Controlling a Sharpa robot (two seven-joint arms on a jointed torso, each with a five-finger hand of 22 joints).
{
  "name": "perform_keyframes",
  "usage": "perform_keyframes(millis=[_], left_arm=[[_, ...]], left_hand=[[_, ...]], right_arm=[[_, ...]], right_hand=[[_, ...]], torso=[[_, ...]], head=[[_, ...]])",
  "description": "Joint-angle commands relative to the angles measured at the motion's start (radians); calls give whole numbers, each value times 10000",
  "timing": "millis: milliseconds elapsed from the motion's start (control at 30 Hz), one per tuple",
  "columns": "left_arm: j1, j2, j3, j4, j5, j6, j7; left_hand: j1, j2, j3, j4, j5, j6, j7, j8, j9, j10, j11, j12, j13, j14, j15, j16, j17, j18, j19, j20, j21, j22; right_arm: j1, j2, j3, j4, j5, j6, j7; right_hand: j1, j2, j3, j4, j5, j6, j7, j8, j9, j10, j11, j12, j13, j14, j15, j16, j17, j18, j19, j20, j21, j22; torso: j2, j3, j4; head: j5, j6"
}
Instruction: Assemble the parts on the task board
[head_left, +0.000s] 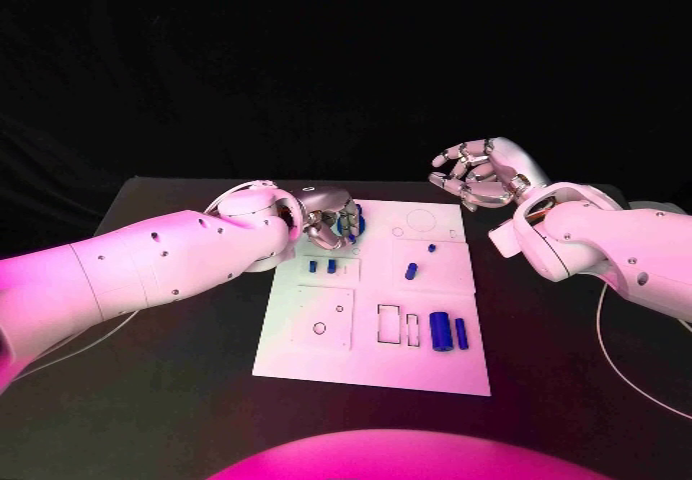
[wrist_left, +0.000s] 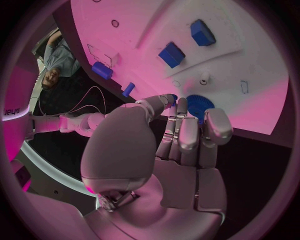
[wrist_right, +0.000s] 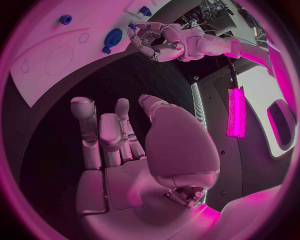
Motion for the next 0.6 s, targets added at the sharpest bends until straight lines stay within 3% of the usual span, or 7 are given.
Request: perform_keyframes(millis=[33, 333, 600], left_arm=[[73, -199, 81, 201, 389, 57, -71], [168, -692, 144, 281, 621, 469, -214], [169, -826, 141, 169, 795, 709, -207]], left_hand=[[-123, 13, -78, 11, -38, 107, 4, -50, 27, 95, 10, -73, -17, 83, -27, 23, -22, -193, 70, -5, 49, 16], [-145, 13, -93, 21, -38, 141, -10, -58, 37, 138, -3, -109, -20, 87, -36, 23, -31, -191, 67, -6, 41, 4], [-158, 13, -102, 28, -39, 160, -16, -63, 43, 159, -7, -130, -22, 79, -39, 13, -63, -188, 61, -10, 34, -5]], right_arm=[[-5, -14, 2, 19, -12, 55, 100], [-6, -49, 2, 34, -9, 48, 88], [-6, -50, 2, 39, -7, 45, 90]], right_hand=[[0, 78, -20, 26, 38, 60, -37, 55, 9, 14, -8, 43, -11, 66, -1, -14, 8, 88, 37, -17, -66, 4], [-3, 81, -25, 31, 38, 75, -40, 65, 12, 16, -10, 49, -14, 69, -2, -13, 12, 87, 44, -17, -60, 10], [-8, 80, -31, 35, 37, 85, -42, 72, 14, 17, -11, 54, -16, 69, -3, -17, 9, 86, 48, -18, -58, 13]], torso=[[-2, 5, 5], [21, -2, -23], [19, -10, -14]], head=[[30, 26], [33, 26], [60, 20]])
